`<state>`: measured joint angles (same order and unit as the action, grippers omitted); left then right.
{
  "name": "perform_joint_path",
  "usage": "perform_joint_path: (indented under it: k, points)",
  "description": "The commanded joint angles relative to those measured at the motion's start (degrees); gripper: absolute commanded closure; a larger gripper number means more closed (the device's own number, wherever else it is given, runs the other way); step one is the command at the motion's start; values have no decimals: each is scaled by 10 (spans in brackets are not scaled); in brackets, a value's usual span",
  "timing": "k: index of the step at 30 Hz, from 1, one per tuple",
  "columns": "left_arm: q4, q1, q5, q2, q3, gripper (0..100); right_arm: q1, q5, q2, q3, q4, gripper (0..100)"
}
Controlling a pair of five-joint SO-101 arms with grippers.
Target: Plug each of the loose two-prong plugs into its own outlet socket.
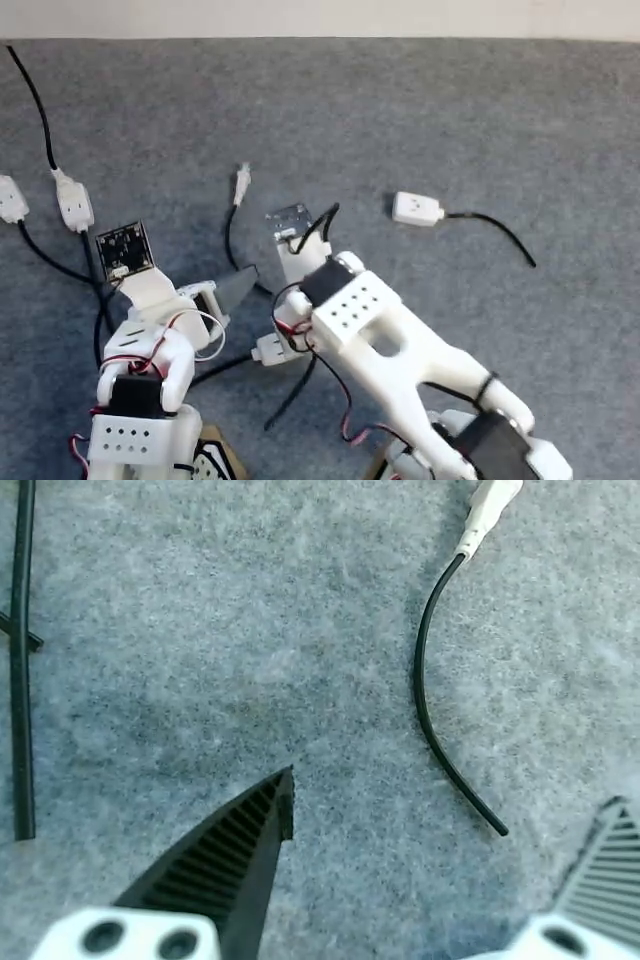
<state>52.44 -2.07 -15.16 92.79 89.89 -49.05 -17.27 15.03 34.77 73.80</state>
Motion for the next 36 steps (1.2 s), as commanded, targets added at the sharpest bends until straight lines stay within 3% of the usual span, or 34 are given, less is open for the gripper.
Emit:
perform_joint_path:
  k: [1, 15, 17, 24, 32, 36]
  points:
    - [-7, 5, 5, 4, -1, 568, -3, 6, -44, -32, -10, 994]
    - [-6, 5, 5, 5, -1, 568, -1, 10, -64, -10, -124, 991]
    - [-6, 5, 5, 5, -1, 568, -1, 39, -64, 4, -135, 950]
    - [-6, 5, 5, 5, -1, 568, 25, 87, -56, -12, -107, 639]
    - [-6, 5, 5, 1, -5, 569, 95, 111, 98, -87, -99, 628]
    - [-6, 1, 5, 0, -9, 569, 129, 171, 235, -73, -91, 628]
